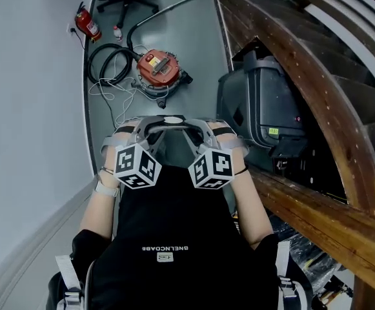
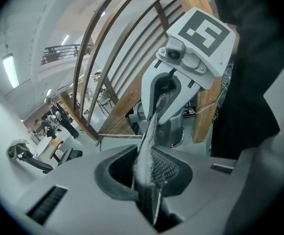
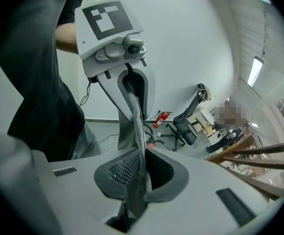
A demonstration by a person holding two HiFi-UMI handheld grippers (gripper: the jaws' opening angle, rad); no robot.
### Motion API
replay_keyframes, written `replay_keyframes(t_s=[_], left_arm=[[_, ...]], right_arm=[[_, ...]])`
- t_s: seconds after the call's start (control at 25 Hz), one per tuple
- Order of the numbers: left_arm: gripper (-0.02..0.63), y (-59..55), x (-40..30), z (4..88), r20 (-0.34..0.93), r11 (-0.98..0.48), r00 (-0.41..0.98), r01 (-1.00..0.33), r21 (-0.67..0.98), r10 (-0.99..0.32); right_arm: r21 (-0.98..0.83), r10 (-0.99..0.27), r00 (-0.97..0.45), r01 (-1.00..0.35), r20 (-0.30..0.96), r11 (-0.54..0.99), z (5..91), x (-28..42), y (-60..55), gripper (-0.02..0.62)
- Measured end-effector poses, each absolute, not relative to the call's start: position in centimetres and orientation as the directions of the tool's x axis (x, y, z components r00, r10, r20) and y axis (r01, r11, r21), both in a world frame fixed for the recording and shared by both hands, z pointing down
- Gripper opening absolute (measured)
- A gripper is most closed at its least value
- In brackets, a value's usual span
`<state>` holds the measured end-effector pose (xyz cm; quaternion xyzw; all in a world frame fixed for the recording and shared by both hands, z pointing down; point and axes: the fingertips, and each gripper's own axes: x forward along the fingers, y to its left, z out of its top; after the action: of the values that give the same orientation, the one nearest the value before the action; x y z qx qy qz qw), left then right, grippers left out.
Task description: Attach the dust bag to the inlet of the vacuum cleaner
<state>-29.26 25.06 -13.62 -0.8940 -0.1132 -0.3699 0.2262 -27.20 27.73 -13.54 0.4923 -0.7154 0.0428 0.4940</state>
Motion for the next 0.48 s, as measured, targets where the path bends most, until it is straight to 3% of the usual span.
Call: replay_keyframes(t_s=[0.48], left_arm=[[0.057, 13.8, -25.0, -12.3, 0.718, -0.826, 0.686, 0.471, -0.309, 0.123]], right_arm=[[0.403, -0.585, 0.059, -0.780, 0.809, 0.479, -11.9, -22.7, 16.3, 0.048]])
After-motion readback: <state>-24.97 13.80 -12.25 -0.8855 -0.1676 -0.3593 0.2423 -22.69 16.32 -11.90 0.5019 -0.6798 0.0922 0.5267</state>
